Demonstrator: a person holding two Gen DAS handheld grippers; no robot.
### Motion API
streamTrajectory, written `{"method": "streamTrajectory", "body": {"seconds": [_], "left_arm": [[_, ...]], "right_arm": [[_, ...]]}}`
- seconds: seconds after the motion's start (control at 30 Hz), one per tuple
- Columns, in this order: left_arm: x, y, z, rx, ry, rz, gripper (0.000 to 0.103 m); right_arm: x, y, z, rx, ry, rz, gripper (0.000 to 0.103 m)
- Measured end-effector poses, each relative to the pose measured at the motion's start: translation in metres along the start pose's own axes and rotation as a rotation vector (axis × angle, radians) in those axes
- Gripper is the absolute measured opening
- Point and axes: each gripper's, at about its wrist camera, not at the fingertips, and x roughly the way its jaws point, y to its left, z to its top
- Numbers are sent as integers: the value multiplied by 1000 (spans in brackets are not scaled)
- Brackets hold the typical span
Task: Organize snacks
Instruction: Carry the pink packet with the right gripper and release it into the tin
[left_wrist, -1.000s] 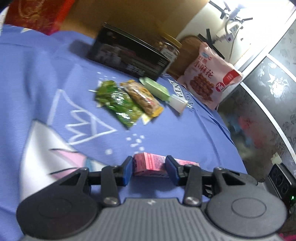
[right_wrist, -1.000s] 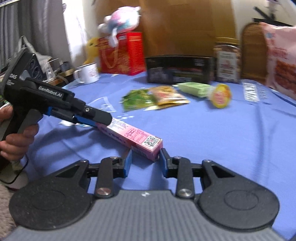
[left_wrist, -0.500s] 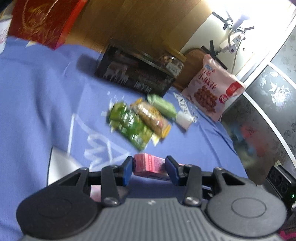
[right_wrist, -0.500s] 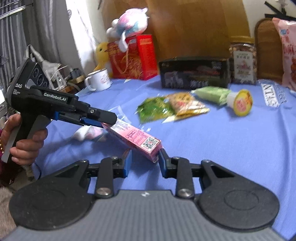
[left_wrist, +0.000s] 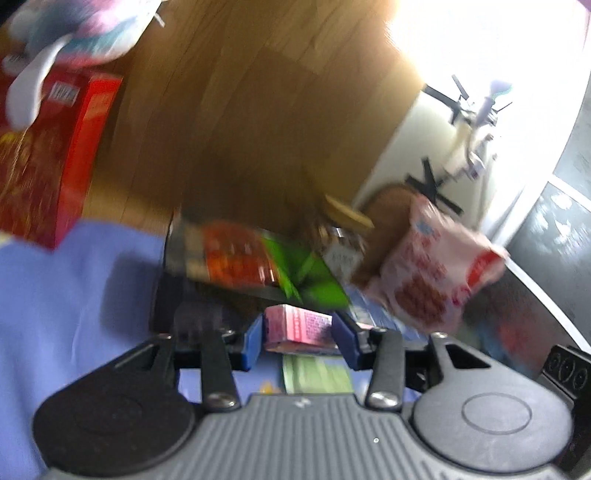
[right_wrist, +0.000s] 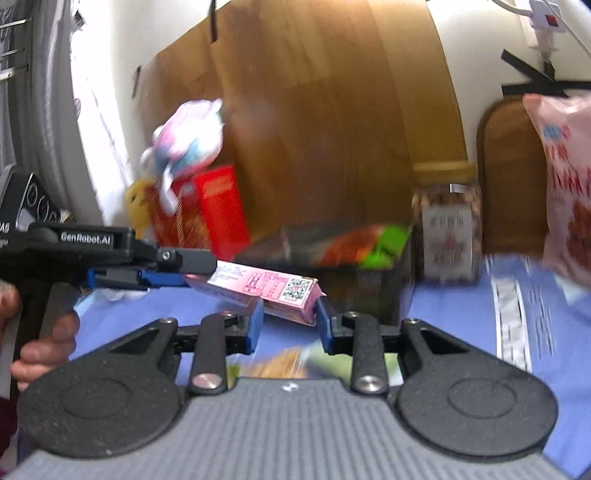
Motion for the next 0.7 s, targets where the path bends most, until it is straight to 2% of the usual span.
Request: {"method": "streamTrajectory", "body": {"seconds": [0.1,0.17,0.23,0.27,0.3,0.33,0.4,0.47,0.6,0.7], "left_arm": [[30,9,25,-2,-17,24,41],[49,12,35,15,-24,60,45],[65,16,38,47,-33,130,45],[72,18,38,60,-31,153,45],[75,20,37,61,-31,156,45],[76,21,35,62,-34,152,45],[76,21,29,72,-53,165,45],[72,19,24,74,-63,176,45],[58,9,11,80,-36,157,45],[35,-4,-5,96,-29,135,46]], "right_arm": [[32,-13,18,-15,-21,-26,34],[51,-21,24,-10,-21,-45,36],[64,-29,26,-1,-43,-67,37],[66,-34,25,12,-65,-72,42],[65,-39,22,41,-93,-74,43],[63,-44,19,65,-112,-69,43],[61,-52,13,75,-96,-67,43],[59,-57,13,80,-106,-100,43],[50,-72,17,191,-134,-109,43],[37,-76,21,219,-150,-120,43]]}}
